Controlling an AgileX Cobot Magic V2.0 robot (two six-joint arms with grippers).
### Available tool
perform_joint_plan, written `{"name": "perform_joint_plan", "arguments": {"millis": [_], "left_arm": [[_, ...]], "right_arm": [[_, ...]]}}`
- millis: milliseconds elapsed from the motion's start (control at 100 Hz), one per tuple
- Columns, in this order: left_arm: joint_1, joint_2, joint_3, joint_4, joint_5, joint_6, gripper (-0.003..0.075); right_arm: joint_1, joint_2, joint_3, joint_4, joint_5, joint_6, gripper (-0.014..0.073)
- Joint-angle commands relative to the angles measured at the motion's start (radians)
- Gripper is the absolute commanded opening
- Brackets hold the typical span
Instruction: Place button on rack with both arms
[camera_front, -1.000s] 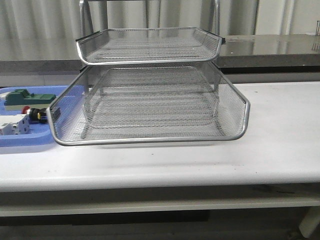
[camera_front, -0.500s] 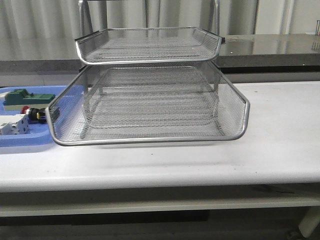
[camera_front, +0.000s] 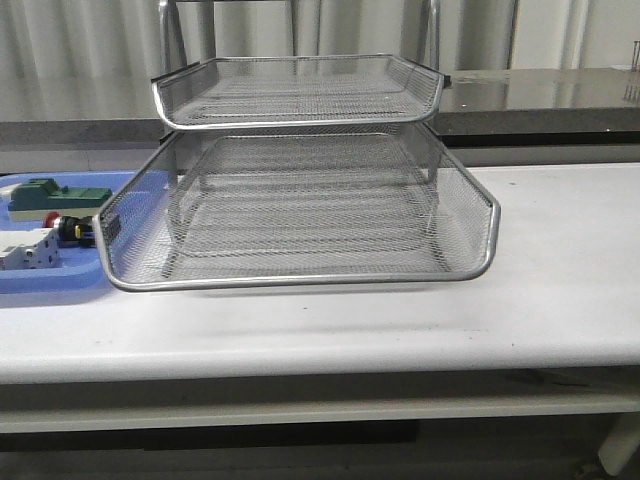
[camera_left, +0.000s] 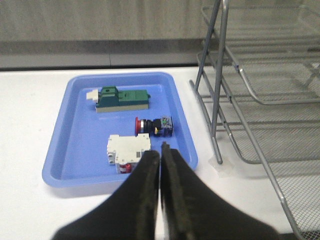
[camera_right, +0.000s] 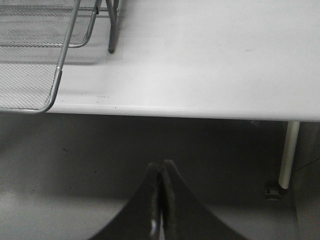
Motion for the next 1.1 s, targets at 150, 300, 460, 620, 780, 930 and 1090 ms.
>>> {"name": "perform_joint_plan", "arguments": {"millis": [150, 300, 460, 620, 780, 930, 1090], "left_arm": [[-0.001, 0.353, -0.288, 0.042, 0.142, 0.030, 0.0004], [-0.001, 0.522, -0.389, 0.076, 0.185, 0.030, 0.0004], [-0.001, 0.619, -0.443, 0.079, 0.204, 0.030, 0.0023], [-0.001, 0.637, -0.452, 0.088, 0.210, 0.030, 0.0273], [-0.001, 0.637, -0.457, 0.094, 0.226, 0.030, 0.0566], [-0.001, 0.639, -0.457, 0.086, 0.228, 0.030, 0.0563], [-0.001, 0.650, -0.457, 0.081, 0.216, 0.030, 0.0514]], "right_arm": [[-0.007, 0.001, -0.023, 0.002, -0.064, -0.001, -0.0068], [-0.007, 0.001, -0.023, 0.002, -0.064, -0.001, -0.0068], [-0.007, 0.001, -0.023, 0.002, -0.064, -0.001, -0.0068], [-0.007, 0.001, -0.023, 0.002, -0.064, -0.001, -0.0068], [-0.007, 0.001, -0.023, 0.002, -0.064, -0.001, -0.0068], [-0.007, 0.001, -0.023, 0.002, -0.064, -0.001, -0.0068], [-0.007, 0.001, -0.023, 0.002, -0.064, -0.001, -0.0068]]}}
